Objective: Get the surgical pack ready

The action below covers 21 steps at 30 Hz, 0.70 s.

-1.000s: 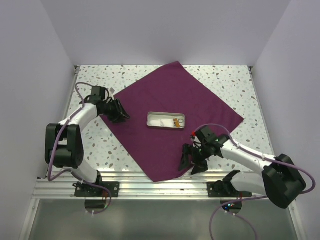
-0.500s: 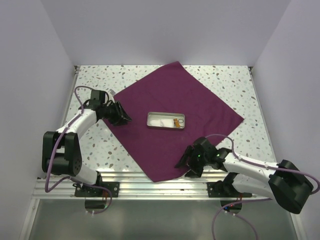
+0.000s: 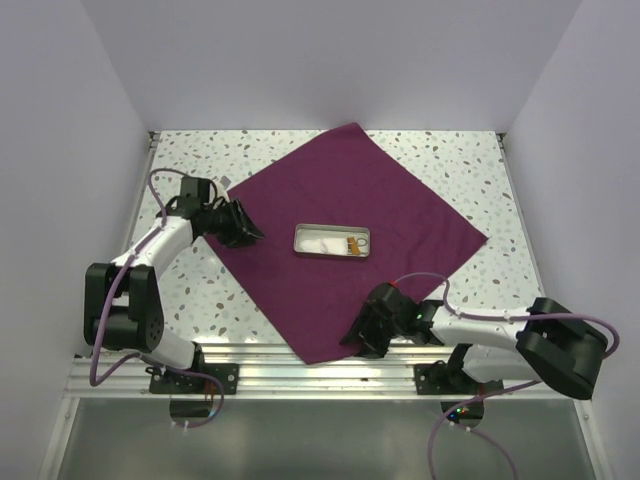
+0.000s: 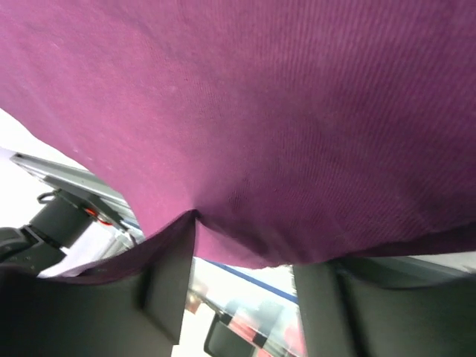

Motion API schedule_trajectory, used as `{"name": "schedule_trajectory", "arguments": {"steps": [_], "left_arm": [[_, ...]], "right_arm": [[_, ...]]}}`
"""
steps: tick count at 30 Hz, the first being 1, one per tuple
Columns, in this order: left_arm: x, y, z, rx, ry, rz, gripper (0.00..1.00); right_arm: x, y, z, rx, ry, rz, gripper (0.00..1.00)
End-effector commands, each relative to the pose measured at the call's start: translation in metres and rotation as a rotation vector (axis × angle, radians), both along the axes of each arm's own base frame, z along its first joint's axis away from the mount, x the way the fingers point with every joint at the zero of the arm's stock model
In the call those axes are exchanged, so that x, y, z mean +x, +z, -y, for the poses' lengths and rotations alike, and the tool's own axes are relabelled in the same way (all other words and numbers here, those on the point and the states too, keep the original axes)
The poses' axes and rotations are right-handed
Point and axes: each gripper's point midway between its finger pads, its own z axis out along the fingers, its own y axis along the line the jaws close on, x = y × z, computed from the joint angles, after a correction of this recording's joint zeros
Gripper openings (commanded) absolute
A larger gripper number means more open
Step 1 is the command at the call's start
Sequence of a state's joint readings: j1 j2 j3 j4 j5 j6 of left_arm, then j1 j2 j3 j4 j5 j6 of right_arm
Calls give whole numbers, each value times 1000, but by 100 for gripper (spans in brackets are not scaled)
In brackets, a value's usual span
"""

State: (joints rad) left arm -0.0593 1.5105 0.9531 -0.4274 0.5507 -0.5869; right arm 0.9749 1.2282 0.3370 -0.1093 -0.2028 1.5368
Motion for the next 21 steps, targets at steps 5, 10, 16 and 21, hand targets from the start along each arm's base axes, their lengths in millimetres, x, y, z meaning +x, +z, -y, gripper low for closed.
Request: {"name": "schedule_trajectory", "arguments": {"steps": [5, 10, 16, 21], "left_arm": [[14, 25, 4, -16, -21, 80, 40], [14, 26, -1, 22, -13, 81, 40], [23, 37, -21, 150, 23, 126, 40], [27, 42, -31, 210, 36, 144, 40]], "right_arm": [[29, 45, -13, 92, -108, 125, 20], [64, 75, -6, 108, -101, 143, 1], [137, 108, 9, 130, -107, 196, 0], [197, 123, -6, 119, -36, 214, 0]]}}
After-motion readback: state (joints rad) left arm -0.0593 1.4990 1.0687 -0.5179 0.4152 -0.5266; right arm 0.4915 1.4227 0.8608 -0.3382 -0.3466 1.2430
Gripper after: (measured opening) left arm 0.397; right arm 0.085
